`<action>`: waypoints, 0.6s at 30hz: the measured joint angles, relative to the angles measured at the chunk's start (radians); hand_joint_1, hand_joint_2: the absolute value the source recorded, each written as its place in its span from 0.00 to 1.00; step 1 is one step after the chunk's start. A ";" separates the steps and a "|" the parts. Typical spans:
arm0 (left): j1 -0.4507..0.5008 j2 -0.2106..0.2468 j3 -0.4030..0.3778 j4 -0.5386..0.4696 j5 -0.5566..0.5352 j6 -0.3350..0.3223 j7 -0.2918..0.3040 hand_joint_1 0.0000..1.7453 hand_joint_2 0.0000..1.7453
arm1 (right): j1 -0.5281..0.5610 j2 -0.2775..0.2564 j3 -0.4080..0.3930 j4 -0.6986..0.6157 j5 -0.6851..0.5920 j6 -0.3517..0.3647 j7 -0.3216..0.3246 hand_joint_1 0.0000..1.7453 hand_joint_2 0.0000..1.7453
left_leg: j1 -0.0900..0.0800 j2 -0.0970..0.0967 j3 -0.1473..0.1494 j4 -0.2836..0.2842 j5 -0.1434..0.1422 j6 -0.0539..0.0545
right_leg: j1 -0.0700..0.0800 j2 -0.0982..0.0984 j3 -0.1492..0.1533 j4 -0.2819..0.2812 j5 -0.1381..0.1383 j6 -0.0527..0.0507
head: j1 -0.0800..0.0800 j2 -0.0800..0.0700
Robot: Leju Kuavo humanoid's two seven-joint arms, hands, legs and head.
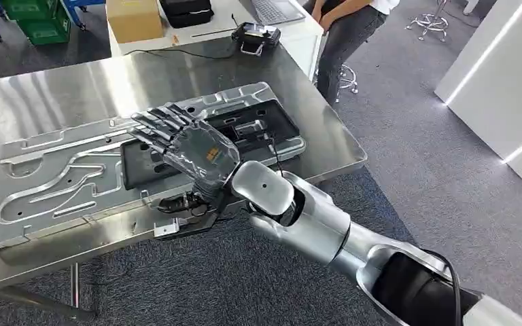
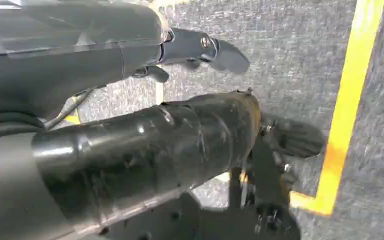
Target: Take the parts from the cabinet and place them on the table.
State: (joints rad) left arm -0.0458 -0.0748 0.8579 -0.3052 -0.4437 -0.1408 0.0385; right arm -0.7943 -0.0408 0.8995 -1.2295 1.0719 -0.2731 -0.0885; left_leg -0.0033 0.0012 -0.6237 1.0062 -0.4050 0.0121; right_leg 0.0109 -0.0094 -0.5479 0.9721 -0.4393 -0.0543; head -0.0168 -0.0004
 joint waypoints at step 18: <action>-0.239 -0.030 -0.069 0.017 0.022 0.166 0.174 0.00 0.00 | 0.030 -0.084 -0.087 0.092 -0.048 -0.098 -0.177 0.00 0.00 | 0.036 -0.005 0.024 0.035 -0.046 0.012 | -0.042 -0.004 -0.205 0.194 -0.053 0.086 | 0.004 0.000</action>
State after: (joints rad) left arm -0.2852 -0.1045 0.7885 -0.2884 -0.4215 0.0256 0.2129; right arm -0.7640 -0.1247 0.8122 -1.1375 1.0243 -0.3716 -0.2655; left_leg 0.0323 -0.0036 -0.6002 1.0415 -0.4508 0.0241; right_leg -0.0315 -0.0138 -0.7524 1.1656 -0.4919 0.0314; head -0.0126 -0.0004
